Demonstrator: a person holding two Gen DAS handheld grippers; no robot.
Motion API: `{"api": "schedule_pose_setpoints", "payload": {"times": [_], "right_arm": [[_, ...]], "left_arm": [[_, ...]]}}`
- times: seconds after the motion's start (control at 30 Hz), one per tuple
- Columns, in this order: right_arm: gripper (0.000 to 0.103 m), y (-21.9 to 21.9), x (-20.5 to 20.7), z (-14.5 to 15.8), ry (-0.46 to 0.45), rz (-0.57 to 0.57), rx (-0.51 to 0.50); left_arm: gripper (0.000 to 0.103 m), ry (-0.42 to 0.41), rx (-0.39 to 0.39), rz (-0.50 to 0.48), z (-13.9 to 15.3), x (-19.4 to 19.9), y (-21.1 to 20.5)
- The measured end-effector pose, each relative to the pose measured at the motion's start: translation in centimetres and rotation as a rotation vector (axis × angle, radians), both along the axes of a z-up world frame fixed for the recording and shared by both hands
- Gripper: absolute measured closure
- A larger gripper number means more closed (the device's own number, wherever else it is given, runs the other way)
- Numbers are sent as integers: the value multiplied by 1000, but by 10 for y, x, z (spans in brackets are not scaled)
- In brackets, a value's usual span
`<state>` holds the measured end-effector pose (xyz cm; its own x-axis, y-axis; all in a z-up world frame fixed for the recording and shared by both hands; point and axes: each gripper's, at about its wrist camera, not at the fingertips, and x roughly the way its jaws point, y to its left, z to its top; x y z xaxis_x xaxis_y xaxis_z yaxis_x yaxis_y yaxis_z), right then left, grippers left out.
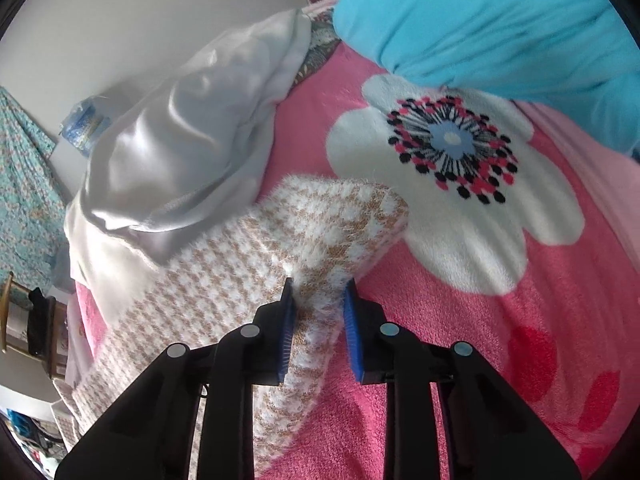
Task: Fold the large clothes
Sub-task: 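Grasp the other sleeve with the right gripper and lift it up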
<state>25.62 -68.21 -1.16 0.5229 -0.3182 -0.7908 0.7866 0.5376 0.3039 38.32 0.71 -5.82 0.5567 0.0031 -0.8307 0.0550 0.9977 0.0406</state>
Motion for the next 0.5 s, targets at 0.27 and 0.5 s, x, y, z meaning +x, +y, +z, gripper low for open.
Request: {"api": "schedule_pose_setpoints", "payload": {"times": [0.27, 0.5], "right_arm": [[82, 53, -4, 70, -89, 116, -155], [82, 138, -2, 140, -177, 296, -334]], "left_arm": [[8, -1, 1, 0, 0, -2, -1], [8, -7, 2, 2, 1, -2, 0]]}}
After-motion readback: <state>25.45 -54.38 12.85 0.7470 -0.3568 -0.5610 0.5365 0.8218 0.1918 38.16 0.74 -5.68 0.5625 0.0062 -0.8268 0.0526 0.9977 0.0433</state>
